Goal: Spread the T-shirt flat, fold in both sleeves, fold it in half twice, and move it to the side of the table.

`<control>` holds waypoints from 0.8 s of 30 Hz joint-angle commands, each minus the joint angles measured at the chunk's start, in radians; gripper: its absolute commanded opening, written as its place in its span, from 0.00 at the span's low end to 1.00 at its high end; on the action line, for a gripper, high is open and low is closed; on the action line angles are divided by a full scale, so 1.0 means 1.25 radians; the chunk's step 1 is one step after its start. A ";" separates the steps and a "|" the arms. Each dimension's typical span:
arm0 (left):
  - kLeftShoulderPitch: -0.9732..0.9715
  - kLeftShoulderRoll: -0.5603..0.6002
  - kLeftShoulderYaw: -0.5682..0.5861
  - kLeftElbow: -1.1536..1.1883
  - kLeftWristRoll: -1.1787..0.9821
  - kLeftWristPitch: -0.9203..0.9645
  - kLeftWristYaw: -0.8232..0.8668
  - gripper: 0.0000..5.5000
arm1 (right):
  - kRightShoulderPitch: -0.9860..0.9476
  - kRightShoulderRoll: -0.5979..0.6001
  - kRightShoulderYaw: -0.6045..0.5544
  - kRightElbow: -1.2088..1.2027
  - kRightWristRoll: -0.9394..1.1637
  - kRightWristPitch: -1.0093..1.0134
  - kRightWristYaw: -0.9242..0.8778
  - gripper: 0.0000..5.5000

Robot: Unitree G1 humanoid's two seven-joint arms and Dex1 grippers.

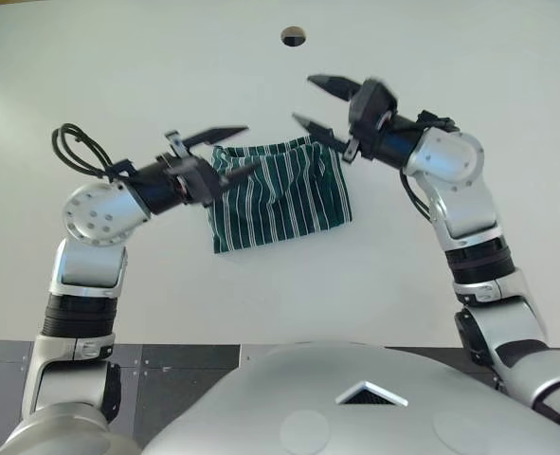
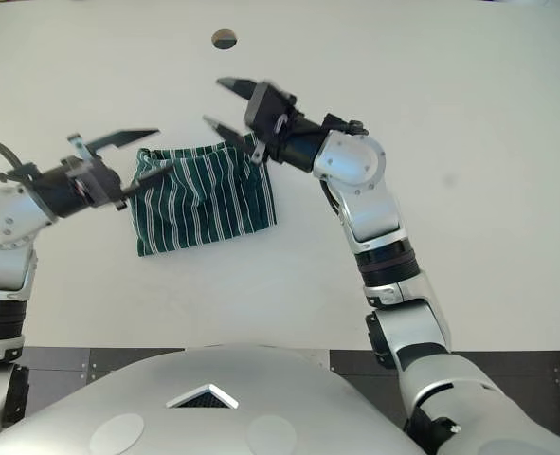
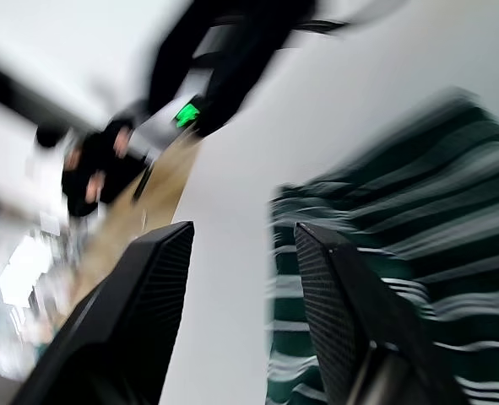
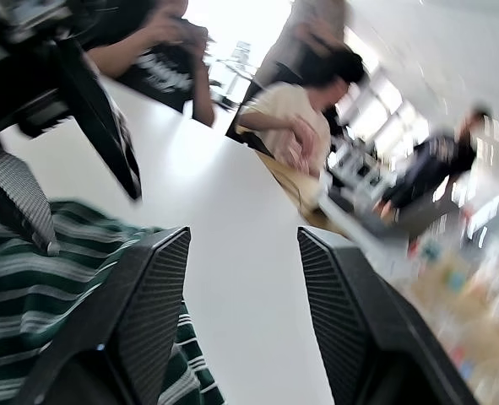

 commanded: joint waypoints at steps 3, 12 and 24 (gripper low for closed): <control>-0.027 0.072 -0.038 0.155 0.309 -0.179 0.162 0.40 | -0.020 0.000 0.095 0.076 -0.174 -0.173 -0.059 0.43; -0.062 0.107 -0.108 0.293 0.503 -0.217 0.360 0.40 | -0.076 0.065 0.127 0.269 -0.309 -0.116 -0.183 0.43; -0.076 0.119 -0.166 0.331 0.475 -0.201 0.394 0.40 | -0.162 0.058 0.071 0.466 -0.363 0.028 -0.342 0.43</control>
